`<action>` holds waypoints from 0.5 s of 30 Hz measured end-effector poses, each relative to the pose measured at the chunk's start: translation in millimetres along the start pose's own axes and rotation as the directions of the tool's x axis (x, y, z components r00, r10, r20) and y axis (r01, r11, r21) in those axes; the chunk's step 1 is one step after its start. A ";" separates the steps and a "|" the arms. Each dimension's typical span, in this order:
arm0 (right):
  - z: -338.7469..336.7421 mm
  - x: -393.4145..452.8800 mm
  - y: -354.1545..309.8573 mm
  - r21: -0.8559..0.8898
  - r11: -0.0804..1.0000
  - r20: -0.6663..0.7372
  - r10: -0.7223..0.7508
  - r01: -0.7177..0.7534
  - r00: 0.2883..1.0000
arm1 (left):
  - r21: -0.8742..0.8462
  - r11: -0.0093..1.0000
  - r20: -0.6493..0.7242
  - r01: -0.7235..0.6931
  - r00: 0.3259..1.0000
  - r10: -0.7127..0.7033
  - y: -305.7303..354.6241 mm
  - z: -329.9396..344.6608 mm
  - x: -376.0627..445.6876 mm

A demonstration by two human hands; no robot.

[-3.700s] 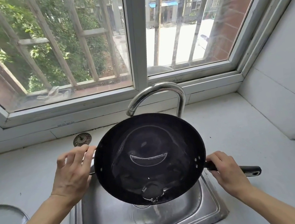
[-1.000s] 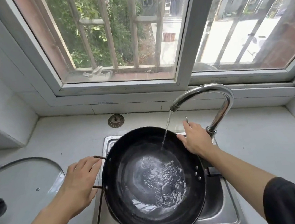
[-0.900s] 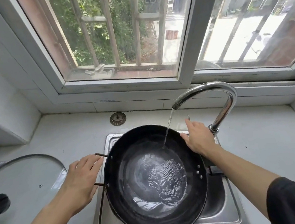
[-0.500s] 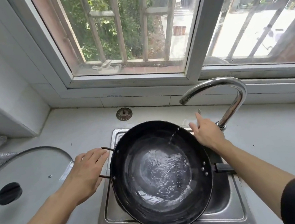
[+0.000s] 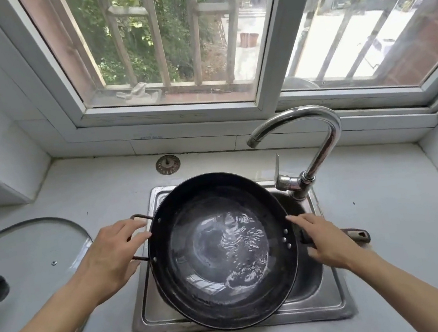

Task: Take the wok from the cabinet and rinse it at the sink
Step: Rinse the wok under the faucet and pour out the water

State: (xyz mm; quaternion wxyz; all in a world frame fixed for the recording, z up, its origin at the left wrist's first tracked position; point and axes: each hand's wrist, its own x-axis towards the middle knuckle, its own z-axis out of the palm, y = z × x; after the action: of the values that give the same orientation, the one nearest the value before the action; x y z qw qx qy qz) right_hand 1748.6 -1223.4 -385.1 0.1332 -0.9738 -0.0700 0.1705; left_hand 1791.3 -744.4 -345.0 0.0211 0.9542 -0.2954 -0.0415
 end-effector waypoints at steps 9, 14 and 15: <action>14.0 -5.0 9.9 -0.033 0.998 -0.024 0.043 -0.044 0.999 | 0.133 0.990 0.237 -0.048 0.971 0.015 -14.6 -24.4 39.6; 9.0 0.4 14.7 -0.053 0.999 0.027 -0.007 0.008 1.000 | 0.162 0.985 0.429 -0.051 0.903 -0.024 -10.3 -25.7 61.8; 8.7 1.1 15.2 -0.060 0.998 0.032 -0.017 0.019 0.999 | 0.164 0.985 0.423 -0.058 0.906 -0.017 -10.1 -25.5 61.2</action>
State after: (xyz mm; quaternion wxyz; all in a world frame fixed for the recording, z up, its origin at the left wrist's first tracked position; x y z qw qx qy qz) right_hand 1748.0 -1235.6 -397.7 0.1039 -0.9740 -0.0860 0.1822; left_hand 1849.6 -770.3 -324.3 -0.1260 0.9175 -0.3055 -0.2214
